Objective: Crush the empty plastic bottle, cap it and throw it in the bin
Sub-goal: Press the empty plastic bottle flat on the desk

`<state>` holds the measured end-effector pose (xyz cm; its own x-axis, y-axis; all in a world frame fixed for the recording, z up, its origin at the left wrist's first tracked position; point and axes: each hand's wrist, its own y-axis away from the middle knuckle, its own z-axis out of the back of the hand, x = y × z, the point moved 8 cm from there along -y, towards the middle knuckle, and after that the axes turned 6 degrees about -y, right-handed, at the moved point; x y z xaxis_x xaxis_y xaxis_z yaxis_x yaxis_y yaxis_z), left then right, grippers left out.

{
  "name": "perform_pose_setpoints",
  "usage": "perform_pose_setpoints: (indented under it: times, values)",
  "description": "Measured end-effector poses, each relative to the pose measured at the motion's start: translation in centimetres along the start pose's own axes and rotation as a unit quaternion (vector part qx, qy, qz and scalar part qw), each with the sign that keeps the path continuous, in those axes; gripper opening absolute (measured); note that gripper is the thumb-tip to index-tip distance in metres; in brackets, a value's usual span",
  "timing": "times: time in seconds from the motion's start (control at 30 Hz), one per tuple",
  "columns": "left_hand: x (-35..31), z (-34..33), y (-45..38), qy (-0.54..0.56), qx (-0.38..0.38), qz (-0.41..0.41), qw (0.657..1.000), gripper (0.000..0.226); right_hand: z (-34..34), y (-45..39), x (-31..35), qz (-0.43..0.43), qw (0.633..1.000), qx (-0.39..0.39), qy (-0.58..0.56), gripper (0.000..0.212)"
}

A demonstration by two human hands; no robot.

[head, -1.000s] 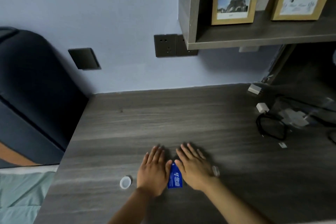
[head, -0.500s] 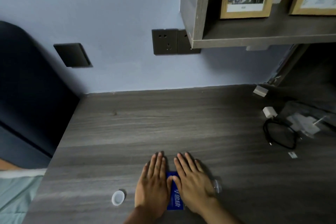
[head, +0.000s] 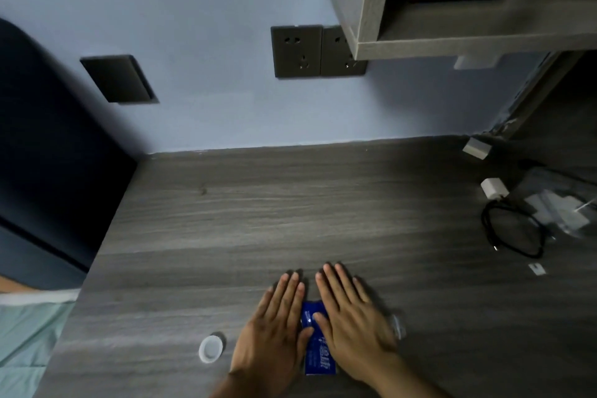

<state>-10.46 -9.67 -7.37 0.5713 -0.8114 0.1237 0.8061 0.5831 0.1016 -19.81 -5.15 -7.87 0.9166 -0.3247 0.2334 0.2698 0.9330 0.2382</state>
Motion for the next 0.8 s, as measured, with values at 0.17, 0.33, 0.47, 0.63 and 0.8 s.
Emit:
perform_pose_setpoints:
  times: [0.17, 0.33, 0.47, 0.63, 0.8]
  values:
    - [1.0, 1.3, 0.6, -0.003, 0.001, 0.010, 1.000, 0.063, 0.5, -0.2, 0.3, 0.068, 0.997, -0.040, -0.001, 0.094]
    - [0.4, 1.1, 0.5, -0.022, 0.031, -0.025, 0.999, 0.070, 1.0, 0.2, 0.5, 0.053, 0.998, -0.017, 0.014, 0.075]
    - [-0.7, 0.7, 0.0, -0.019, -0.003, -0.060, 0.998, 0.064, 0.7, 0.1, 0.8, 0.051, 0.999, -0.013, 0.000, 0.075]
    - [0.0, 0.4, 0.3, 0.003, -0.013, -0.034, 0.999, 0.065, 1.1, 0.5, 1.1, 0.041, 0.998, -0.031, 0.032, 0.065]
    - [-0.3, 0.6, 0.9, 0.139, 0.041, -0.007, 0.989, 0.055, 1.2, 0.6, 0.8, 0.043, 0.996, -0.048, 0.055, 0.065]
